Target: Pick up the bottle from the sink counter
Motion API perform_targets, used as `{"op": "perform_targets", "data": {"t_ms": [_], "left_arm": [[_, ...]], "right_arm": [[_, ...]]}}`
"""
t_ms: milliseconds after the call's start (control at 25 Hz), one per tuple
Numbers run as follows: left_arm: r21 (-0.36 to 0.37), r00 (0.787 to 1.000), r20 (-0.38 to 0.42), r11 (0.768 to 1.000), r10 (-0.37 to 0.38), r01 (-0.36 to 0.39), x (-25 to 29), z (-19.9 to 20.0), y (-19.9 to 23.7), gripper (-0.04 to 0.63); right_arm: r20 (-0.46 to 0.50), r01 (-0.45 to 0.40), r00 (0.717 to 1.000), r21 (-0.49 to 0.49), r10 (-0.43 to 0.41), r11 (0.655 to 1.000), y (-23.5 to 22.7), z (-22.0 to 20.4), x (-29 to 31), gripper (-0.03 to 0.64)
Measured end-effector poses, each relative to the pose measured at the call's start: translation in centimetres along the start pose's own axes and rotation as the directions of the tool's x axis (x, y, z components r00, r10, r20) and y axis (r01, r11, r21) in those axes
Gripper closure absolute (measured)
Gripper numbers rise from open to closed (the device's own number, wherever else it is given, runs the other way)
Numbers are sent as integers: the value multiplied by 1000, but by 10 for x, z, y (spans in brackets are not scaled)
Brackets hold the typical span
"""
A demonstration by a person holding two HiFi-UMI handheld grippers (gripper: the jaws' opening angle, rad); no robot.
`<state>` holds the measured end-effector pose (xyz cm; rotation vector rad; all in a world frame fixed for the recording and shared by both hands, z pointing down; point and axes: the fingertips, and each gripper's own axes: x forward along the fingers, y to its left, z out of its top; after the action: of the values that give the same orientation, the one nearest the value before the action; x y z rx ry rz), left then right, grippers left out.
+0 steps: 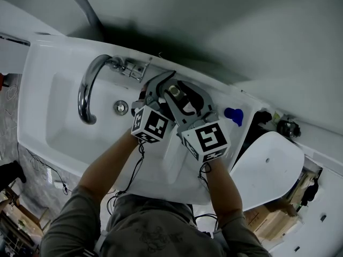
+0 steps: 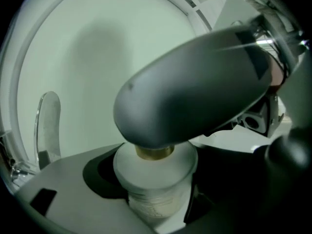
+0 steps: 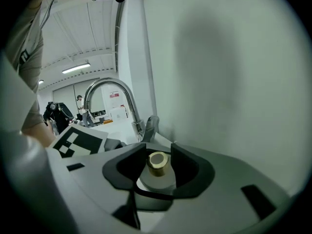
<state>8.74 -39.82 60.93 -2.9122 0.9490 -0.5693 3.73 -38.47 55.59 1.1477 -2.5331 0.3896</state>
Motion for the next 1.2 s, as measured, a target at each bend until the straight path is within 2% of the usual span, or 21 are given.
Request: {"op": "perform_targets", "data": {"t_ms": [80, 360, 720, 960, 1200], "left_arm": [[16, 1000, 7, 999, -29, 29, -2, 1, -3, 247], [12, 995, -24, 995, -99, 99, -2, -2, -7, 247], [16, 995, -19, 995, -98, 98, -1, -1, -7, 247], [26, 994, -49, 995, -94, 96, 2, -2, -9, 246], [36, 991, -47, 991, -127, 129, -2, -3, -13, 247]], "right_arm": [[-16, -7, 1000, -12, 6, 1000, 1, -3, 2, 443], [-46, -7, 999, -61, 4, 998, 4, -14, 6, 453], [-35, -18, 999, -69, 15, 997, 4, -15, 6, 474], [-38, -63, 997, -73, 60, 995, 4, -13, 3, 476], [-36, -58, 998, -56, 56, 997, 7, -15, 1, 476]]}}
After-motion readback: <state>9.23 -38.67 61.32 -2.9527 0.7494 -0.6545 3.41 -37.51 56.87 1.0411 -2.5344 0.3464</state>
